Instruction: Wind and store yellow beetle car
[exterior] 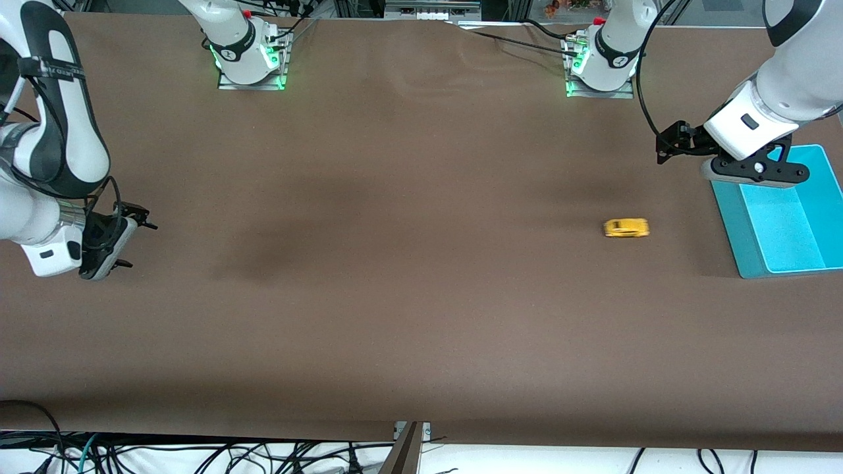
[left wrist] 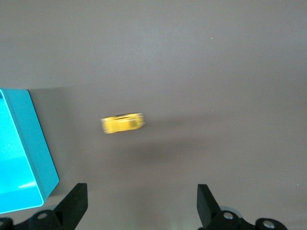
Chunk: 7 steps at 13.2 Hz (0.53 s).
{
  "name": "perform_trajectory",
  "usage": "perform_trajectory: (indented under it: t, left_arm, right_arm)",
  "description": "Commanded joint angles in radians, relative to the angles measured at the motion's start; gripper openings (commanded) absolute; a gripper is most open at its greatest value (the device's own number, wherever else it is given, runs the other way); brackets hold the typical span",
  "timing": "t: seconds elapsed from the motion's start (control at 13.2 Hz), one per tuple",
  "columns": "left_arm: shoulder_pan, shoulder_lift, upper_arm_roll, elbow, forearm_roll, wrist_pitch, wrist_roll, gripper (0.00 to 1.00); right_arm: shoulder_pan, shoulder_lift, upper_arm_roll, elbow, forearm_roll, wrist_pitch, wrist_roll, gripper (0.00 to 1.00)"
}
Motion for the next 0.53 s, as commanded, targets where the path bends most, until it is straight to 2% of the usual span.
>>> perform_trajectory:
  t: [0.0, 0.3, 0.45]
  left_arm:
    - [-0.003, 0.012, -0.002, 0.021, -0.009, -0.033, 0.005, 1.0]
    - [-0.001, 0.022, -0.002, 0.021, -0.008, -0.033, 0.023, 1.0]
    - [0.005, 0.04, -0.002, 0.019, -0.008, -0.042, 0.151, 1.0]
  right_arm:
    - [0.003, -0.005, 0.042, 0.083, 0.008, -0.119, 0.256, 1.0]
    - [0.02, -0.005, 0.125, 0.19, -0.002, -0.268, 0.681, 1.0]
    - [0.043, -0.023, 0.138, 0.241, -0.005, -0.337, 0.853, 1.0]
